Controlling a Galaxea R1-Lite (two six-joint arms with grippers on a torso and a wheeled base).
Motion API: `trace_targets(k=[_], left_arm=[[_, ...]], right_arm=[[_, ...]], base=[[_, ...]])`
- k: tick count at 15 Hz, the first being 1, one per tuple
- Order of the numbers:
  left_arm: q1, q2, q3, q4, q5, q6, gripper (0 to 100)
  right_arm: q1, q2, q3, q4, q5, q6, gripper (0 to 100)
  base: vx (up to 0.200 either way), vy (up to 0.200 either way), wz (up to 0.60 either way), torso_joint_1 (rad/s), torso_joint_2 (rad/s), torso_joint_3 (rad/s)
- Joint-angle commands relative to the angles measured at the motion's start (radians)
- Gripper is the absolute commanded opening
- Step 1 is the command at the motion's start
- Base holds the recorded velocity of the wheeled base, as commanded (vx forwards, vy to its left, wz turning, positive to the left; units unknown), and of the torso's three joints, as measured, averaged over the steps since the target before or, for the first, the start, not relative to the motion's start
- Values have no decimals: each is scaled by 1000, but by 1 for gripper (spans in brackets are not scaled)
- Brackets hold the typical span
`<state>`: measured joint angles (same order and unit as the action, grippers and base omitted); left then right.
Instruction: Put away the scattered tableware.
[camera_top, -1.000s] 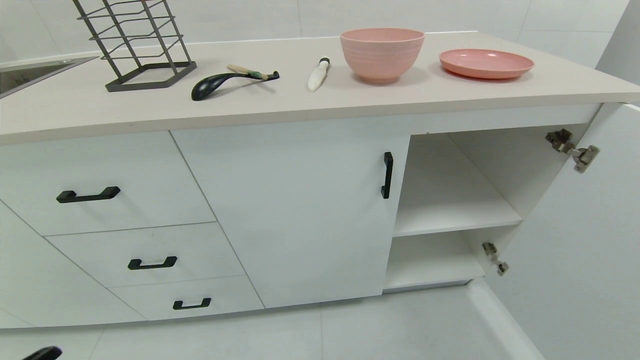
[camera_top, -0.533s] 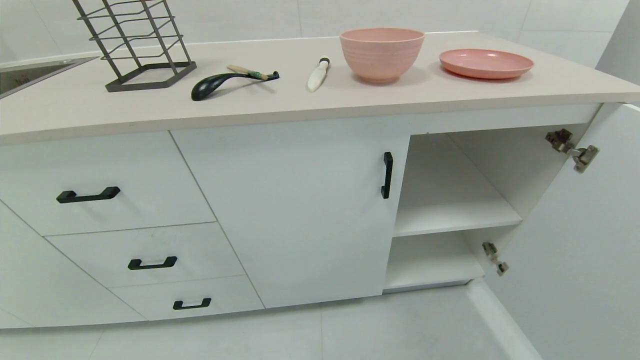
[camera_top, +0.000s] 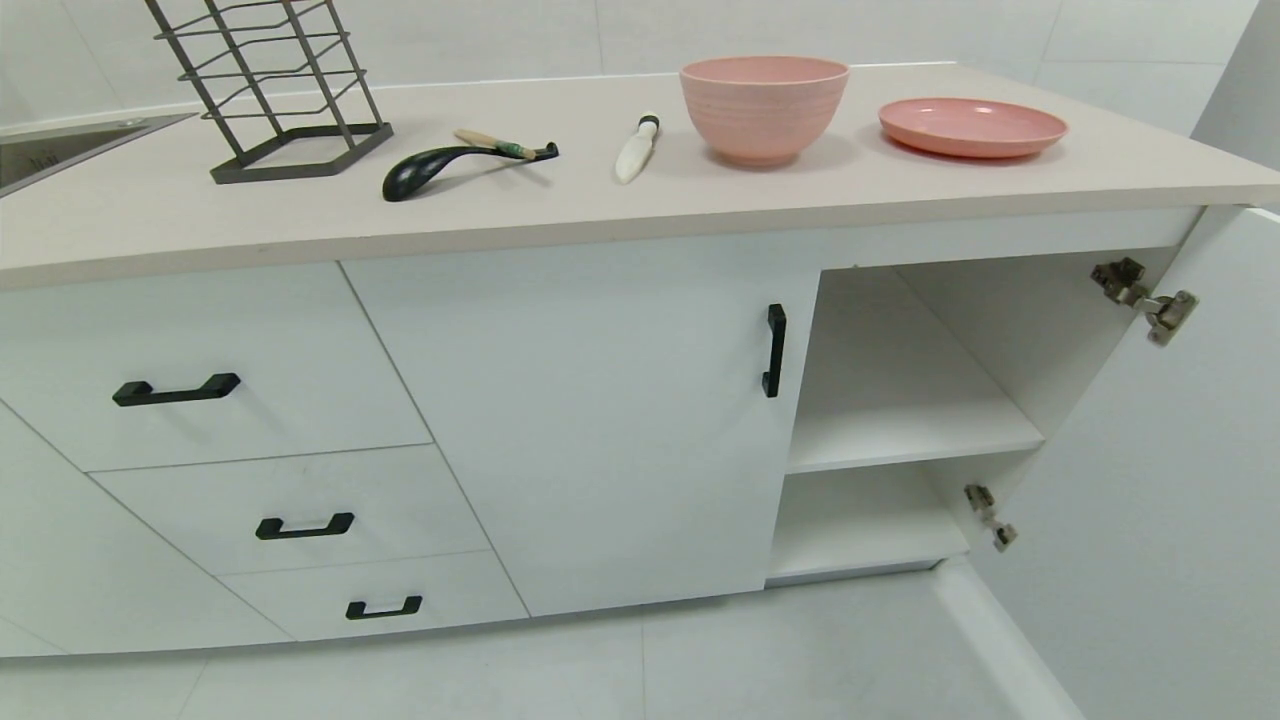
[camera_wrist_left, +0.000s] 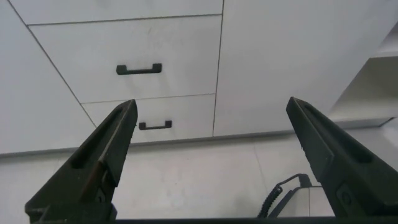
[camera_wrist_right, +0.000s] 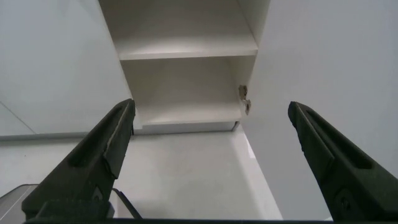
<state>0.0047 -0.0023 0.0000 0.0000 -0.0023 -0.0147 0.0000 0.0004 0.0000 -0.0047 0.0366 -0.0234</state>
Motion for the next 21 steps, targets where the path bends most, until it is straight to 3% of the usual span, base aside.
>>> trace_targets(k=[1, 9, 12, 21], left_arm=[[0, 2, 0, 0, 1, -1, 100], [0, 2, 0, 0, 15, -8, 100], [0, 2, 0, 0, 39, -11, 100], [0, 2, 0, -2, 41, -21, 100]], right_arm=[[0, 0, 0, 2, 0, 0, 100], [0, 0, 0, 2, 0, -1, 100], [0, 0, 0, 0, -3, 5, 100], [0, 0, 0, 0, -3, 8, 100]], base=[[0, 0, 0, 0, 0, 0], [0, 0, 0, 0, 0, 0], [200, -200, 0, 1, 2, 4], [0, 0, 0, 0, 0, 0]])
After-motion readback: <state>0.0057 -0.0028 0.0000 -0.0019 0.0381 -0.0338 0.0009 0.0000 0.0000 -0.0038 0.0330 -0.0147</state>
